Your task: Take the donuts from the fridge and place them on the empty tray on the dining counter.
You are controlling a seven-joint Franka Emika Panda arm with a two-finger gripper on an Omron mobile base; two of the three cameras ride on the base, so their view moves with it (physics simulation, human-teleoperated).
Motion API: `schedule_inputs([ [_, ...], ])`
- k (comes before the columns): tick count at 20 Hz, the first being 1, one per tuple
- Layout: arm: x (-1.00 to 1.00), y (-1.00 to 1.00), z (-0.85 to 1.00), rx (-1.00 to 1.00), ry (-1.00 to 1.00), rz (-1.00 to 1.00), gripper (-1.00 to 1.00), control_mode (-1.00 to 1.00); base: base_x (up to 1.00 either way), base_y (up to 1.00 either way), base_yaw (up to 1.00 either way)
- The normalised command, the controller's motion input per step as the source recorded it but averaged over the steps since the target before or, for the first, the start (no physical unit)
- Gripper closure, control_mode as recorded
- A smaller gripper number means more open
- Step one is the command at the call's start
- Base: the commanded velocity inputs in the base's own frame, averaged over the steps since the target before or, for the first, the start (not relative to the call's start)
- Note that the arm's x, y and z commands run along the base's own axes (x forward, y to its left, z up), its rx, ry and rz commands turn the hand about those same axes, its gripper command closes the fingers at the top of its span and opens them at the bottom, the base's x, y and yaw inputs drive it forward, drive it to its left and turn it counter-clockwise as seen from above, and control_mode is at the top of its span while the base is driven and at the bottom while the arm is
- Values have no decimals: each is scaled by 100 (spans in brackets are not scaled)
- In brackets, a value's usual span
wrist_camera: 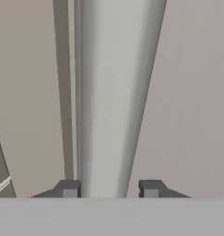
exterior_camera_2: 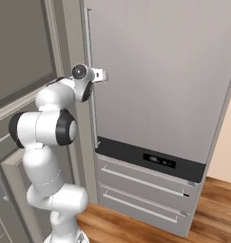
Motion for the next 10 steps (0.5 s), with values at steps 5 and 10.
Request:
schedule_inputs([
  [5,-7,-92,-9,25,35,-18,100,-100,0,0,0],
  [10,-94,-100,-8,35,11,-14,100,-100,0,0,0],
])
